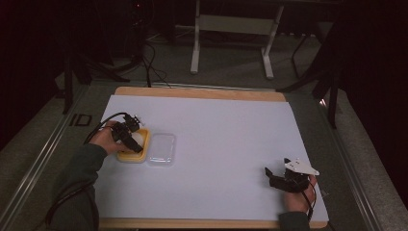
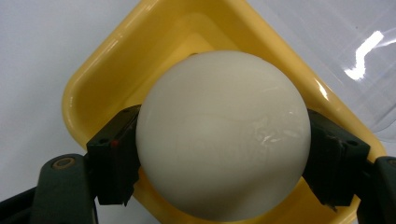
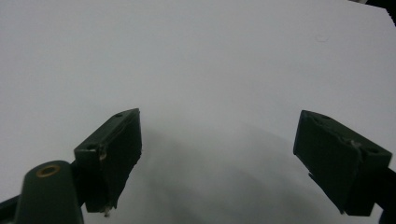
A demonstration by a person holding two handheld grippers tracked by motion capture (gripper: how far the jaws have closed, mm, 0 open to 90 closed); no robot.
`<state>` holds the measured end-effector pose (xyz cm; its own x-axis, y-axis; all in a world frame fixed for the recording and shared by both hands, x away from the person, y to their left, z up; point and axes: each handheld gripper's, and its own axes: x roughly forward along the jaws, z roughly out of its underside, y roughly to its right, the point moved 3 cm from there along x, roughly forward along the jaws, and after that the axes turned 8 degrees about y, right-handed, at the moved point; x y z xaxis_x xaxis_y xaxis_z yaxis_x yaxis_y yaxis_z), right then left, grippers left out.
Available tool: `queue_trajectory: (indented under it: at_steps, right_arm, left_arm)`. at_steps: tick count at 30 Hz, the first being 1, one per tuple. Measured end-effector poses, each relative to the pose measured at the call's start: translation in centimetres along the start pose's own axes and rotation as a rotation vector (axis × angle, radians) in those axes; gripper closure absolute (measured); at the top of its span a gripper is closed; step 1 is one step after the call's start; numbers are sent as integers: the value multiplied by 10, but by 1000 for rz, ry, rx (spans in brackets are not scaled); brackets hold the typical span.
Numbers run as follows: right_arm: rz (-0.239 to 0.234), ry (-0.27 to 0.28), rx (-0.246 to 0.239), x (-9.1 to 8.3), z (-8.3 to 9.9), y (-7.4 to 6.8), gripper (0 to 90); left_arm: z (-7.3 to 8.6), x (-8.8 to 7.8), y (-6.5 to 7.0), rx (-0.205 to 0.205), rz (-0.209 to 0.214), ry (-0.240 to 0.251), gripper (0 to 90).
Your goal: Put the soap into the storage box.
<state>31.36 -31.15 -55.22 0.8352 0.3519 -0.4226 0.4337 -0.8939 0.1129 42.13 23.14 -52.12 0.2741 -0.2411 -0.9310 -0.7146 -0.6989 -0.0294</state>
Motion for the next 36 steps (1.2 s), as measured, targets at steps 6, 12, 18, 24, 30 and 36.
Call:
queue_trajectory:
  at_steps: [6,12,18,24,30,36]
  right_arm:
    - [-1,0,0,0,0,0,153]
    - [-4,0,-2,0,0,0,153]
    - [-6,0,-3,0,0,0,153]
    - [-9,-2,-8,0,0,-1,153]
    - [-10,-1,-9,0,0,-1,153]
    - [-11,-1,-12,0,0,-1,153]
  left_arm:
    - [2,2,-1,3,17,8,228]
    - [7,3,1,28,27,35,221]
    - [8,2,1,28,39,36,216]
    - [8,-2,1,44,50,38,175]
    - [4,-7,1,61,26,27,148]
    - [1,-11,-1,66,-6,29,114]
